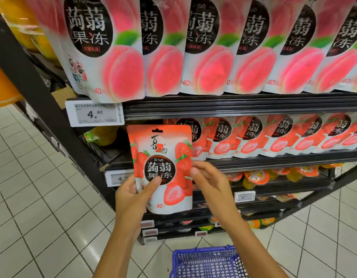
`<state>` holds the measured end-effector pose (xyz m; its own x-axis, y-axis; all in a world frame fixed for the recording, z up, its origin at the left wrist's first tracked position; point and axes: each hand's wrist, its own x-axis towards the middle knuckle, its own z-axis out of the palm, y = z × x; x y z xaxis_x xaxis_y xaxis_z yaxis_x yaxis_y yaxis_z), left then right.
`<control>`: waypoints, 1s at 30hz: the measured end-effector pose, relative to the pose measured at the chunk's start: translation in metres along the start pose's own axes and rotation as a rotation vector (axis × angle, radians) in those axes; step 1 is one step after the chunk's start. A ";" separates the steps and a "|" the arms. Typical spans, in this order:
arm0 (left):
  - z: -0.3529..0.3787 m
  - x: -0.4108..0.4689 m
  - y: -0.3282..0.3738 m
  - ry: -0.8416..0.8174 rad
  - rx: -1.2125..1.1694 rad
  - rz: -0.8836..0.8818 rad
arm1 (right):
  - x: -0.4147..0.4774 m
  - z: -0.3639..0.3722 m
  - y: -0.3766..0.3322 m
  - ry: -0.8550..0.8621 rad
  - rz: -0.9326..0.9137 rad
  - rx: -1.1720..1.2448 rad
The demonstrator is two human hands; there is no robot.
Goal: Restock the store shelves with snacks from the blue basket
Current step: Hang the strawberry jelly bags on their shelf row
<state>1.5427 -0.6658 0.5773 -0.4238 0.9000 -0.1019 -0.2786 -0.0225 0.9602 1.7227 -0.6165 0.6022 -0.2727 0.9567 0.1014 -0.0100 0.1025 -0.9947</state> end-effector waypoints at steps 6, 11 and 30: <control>0.007 0.005 0.008 0.011 0.001 0.047 | -0.001 0.017 -0.003 0.026 -0.005 -0.057; 0.010 0.006 0.014 0.007 0.036 0.138 | 0.019 0.016 -0.012 0.148 -0.047 0.051; 0.043 -0.004 -0.007 0.017 0.485 0.348 | 0.052 0.029 -0.007 0.105 -0.180 -0.211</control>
<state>1.5833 -0.6509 0.5819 -0.4345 0.8681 0.2400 0.3031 -0.1100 0.9466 1.6802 -0.5754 0.6136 -0.1836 0.9397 0.2884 0.1536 0.3172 -0.9358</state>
